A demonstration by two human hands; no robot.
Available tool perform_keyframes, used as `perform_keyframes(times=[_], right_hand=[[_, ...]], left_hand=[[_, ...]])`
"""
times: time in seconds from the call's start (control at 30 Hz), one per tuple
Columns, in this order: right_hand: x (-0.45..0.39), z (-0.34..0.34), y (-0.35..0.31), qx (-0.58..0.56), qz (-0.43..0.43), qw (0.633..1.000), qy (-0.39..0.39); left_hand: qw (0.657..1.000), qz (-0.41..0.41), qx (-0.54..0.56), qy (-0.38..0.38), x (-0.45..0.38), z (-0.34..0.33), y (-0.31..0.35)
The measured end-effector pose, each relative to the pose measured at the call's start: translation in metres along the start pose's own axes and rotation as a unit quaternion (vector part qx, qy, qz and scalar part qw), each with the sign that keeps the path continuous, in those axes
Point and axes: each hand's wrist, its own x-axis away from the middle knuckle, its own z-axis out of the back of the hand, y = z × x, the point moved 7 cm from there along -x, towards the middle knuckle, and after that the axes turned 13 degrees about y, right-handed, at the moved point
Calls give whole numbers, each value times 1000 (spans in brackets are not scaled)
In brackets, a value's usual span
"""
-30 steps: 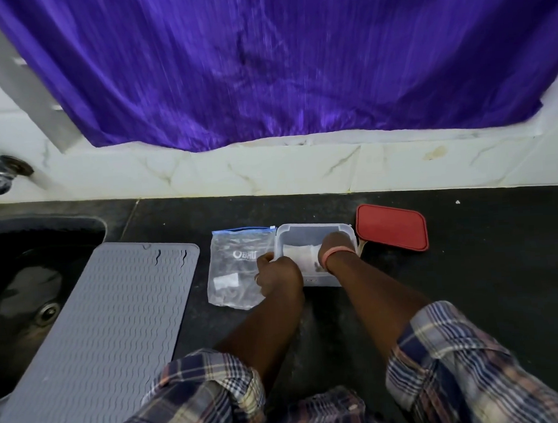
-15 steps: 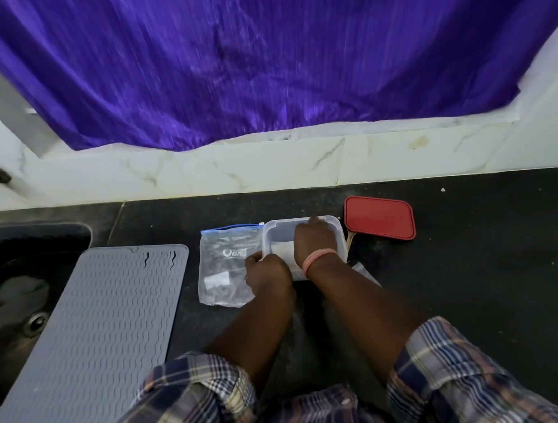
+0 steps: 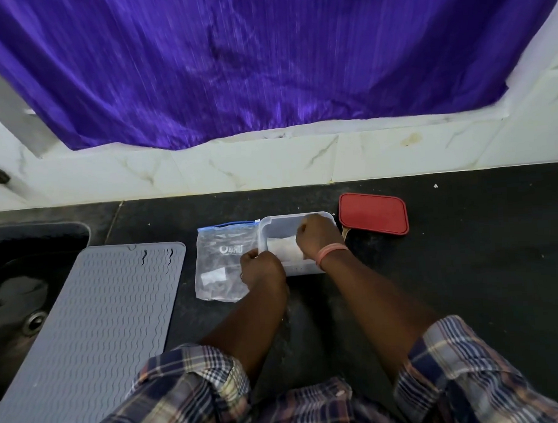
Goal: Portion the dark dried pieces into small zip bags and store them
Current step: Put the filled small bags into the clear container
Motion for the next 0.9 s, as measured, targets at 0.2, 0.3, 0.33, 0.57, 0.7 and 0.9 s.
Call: perform_keyframes(times=[0.2, 0.3, 0.33, 0.57, 0.7, 0.9], right_hand=[[27, 41, 88, -102, -122, 967, 201], [54, 11, 136, -2, -215, 976, 38], [65, 3, 143, 32, -224, 974, -9], [89, -12, 165, -34, -321, 946, -34], [92, -16, 170, -117, -331, 936, -36], [67, 38, 131, -370, -321, 866, 98]], left_hand=[[1000, -26, -5, 15, 2, 1, -7], [1000, -23, 5, 13, 3, 3, -8], [1000, -24, 10, 16, 3, 4, -8], [999, -4, 33, 12, 2, 10, -16], [998, 11, 63, -2, 2, 13, -21], [995, 20, 97, -6, 0, 18, -21]])
